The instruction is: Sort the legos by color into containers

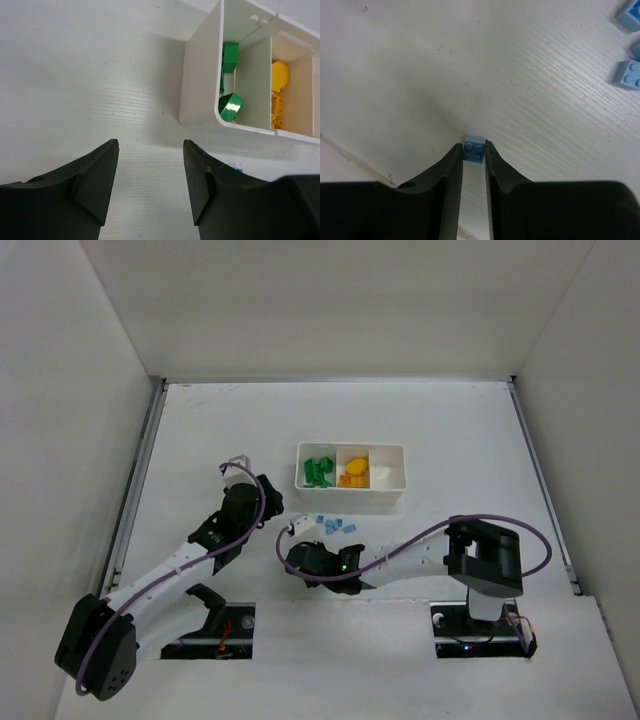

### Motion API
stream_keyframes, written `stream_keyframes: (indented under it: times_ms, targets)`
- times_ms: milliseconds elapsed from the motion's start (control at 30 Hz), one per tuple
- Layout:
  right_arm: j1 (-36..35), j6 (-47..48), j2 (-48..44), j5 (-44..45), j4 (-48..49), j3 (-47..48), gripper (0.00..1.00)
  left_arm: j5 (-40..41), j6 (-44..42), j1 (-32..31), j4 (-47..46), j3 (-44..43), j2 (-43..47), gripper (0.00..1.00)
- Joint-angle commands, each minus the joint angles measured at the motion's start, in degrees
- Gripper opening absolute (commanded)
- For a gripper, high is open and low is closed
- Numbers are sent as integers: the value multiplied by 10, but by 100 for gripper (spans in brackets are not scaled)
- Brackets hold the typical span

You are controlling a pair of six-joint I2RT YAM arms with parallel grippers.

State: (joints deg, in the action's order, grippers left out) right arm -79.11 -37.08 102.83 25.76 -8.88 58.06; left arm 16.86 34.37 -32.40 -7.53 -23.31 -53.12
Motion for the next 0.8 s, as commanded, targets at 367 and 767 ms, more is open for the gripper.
stream_keyframes:
  times_ms: [367,767]
  targets:
    - [158,76,-295,47,36,-80,23,-10,10,-121,-27,0,-21,40]
    - [404,121,-259,8,78,-75,24,29,13,-234,-100,-64,-196,42]
